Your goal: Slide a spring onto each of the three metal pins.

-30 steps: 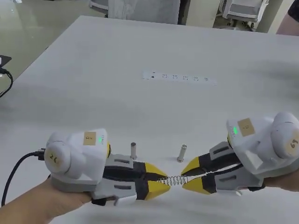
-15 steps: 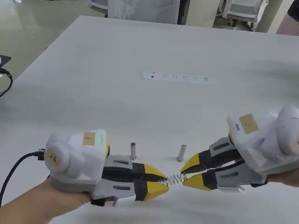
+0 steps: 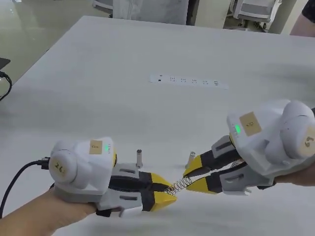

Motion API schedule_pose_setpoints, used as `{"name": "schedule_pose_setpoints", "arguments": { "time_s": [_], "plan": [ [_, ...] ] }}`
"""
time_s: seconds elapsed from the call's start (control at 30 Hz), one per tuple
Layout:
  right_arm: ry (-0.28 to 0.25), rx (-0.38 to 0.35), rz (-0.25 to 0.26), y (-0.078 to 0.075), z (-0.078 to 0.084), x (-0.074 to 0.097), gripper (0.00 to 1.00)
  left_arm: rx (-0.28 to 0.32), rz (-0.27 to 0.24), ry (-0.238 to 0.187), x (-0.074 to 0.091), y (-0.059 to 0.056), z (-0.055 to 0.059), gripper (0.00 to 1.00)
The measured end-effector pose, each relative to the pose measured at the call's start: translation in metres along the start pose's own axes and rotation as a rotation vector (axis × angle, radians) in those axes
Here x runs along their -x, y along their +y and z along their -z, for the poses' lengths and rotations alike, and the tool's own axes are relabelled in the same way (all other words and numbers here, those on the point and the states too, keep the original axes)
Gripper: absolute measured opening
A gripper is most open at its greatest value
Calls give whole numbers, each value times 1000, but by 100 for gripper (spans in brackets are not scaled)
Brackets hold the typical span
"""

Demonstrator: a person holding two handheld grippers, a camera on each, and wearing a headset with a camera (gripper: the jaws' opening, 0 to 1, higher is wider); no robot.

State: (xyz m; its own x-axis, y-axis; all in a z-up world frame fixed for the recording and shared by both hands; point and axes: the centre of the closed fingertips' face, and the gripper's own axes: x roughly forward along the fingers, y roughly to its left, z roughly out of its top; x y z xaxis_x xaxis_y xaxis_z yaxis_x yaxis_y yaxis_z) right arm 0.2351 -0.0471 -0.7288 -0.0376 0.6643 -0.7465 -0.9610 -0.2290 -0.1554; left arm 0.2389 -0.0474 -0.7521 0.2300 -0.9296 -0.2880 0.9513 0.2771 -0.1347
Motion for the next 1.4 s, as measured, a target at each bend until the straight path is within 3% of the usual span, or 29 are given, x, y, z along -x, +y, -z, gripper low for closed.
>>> {"name": "schedule_pose_setpoints", "arguments": {
  "time_s": [0.63,1.07,1.27,1.4],
  "plan": [
    [32,65,-20,-1,-13,-2,7,-24,1,15,-8,1,0,1],
    [78,96,-37,0,-14,-5,7,-43,-2,20,-11,2,1,1],
    [116,91,-47,1,-11,-4,8,-61,-1,23,-14,1,1,0],
    [123,48,-51,0,-12,-2,8,-72,2,15,-14,0,-1,0]
  ]
}}
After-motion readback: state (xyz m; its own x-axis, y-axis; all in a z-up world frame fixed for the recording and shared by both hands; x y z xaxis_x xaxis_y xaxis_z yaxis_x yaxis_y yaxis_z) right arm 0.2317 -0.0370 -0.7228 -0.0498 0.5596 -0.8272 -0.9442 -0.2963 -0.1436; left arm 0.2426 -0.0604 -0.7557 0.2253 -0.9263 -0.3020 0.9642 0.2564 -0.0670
